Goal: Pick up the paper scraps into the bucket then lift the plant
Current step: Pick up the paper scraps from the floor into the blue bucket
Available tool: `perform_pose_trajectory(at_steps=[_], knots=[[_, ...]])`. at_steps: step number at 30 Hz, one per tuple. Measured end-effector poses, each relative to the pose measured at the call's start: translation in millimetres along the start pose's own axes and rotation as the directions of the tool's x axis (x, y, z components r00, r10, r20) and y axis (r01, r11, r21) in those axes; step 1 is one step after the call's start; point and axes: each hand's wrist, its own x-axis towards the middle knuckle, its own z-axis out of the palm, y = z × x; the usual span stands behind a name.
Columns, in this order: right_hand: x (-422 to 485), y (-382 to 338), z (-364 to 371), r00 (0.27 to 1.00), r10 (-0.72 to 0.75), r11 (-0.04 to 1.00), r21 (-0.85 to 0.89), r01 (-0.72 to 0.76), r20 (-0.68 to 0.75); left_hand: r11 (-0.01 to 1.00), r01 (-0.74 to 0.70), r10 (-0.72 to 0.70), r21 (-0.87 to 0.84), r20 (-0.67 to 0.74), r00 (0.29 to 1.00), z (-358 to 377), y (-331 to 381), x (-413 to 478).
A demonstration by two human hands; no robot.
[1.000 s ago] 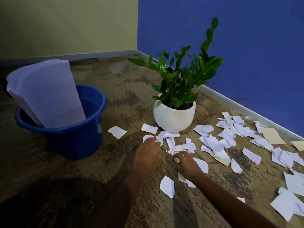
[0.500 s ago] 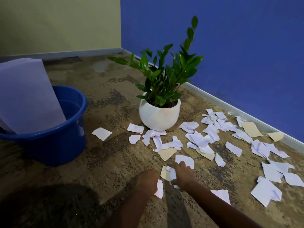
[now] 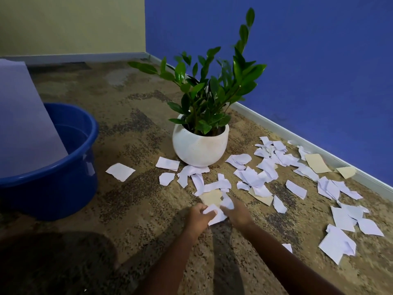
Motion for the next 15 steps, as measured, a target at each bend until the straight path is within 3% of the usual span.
perform_pose_trajectory(at_steps=[3, 7, 12, 15], knots=[[-4.1, -11.5, 5.8, 0.997, 0.007, 0.991, 0.133, -0.016, 0.072, 0.989, 0.022, -0.03, -0.147, -0.054, 0.998, 12.5, 1.0, 1.7], [-10.7, -13.9, 14.1, 0.992, -0.009, 0.992, 0.125, -0.007, 0.124, 0.972, 0.016, -0.064, -0.236, -0.197, 0.978, 24.2, 0.2, 0.2], [-26.3, 8.9, -4.3, 0.985, -0.109, 0.988, -0.099, 0.122, 0.134, 0.964, 0.093, -0.136, -0.25, -0.16, 0.978, 41.9, -5.8, -8.8], [-36.0, 32.4, -38.0, 0.996, -0.09, 0.956, -0.279, 0.089, 0.009, 0.968, 0.128, -0.149, -0.217, -0.084, 0.985, 55.8, -6.2, -15.6]])
